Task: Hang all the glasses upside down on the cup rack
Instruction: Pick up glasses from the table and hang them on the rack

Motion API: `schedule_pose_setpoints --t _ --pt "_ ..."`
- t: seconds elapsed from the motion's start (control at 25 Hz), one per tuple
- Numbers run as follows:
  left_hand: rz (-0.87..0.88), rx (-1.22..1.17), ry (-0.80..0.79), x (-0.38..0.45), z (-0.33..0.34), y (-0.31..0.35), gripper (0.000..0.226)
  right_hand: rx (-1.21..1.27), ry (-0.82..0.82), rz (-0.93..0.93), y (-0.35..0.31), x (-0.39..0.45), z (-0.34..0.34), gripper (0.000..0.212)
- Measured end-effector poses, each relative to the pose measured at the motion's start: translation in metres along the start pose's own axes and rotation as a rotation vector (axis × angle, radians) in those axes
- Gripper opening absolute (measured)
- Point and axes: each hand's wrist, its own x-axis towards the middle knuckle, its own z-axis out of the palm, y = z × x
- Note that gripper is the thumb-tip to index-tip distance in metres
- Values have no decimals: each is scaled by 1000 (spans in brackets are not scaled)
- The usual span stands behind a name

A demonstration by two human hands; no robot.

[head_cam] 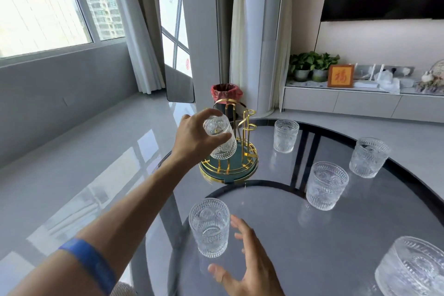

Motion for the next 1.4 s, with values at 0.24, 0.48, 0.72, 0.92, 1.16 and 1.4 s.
schedule_pose_setpoints --t 0.24,0.48,0.72,0.92,1.16,1.4 --pt "43 112 -114 2 18 -13 52 -30 -52 69 9 -1 9 94" --pt "19 110 -169 5 16 -23 52 -39 -39 97 12 0 10 92" --pt "49 172 -263 7 7 -21 52 -73 -36 159 8 4 13 100" --pt "82 184 -216 31 1 -5 50 -181 41 182 -7 17 25 101" --pt "177 453 -437 75 11 15 55 -233 106 236 -13 28 30 108" --pt "141 379 -511 76 10 8 65 58 190 284 -14 28 23 76"
